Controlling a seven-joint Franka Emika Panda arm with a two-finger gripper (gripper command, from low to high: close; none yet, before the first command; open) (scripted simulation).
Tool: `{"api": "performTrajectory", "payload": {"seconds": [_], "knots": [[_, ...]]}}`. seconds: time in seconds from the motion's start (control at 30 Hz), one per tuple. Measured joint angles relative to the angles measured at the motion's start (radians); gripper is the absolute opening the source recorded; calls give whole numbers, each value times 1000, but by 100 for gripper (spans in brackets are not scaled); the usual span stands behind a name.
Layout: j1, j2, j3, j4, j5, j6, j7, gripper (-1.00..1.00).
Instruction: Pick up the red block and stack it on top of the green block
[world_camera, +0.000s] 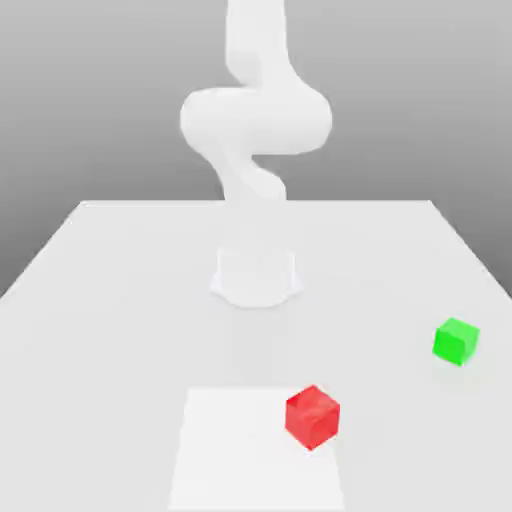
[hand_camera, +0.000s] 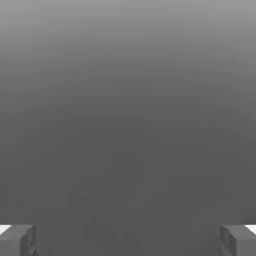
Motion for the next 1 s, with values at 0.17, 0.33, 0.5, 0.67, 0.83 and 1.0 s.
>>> {"api": "performTrajectory", "payload": {"seconds": [0.17, 0.33, 0.5, 0.67, 0.83, 1.0], "knots": [[36, 195, 9, -107, -33, 112, -90, 0], [71, 378, 8, -208, -49, 218, -186, 0], [108, 559, 8, -310, -40, 325, -300, 0], [142, 738, 27, -398, 7, 436, -429, 0], [145, 918, 16, -384, -3, 586, -432, 0], [148, 953, 12, -379, -7, 615, -429, -100]]}}
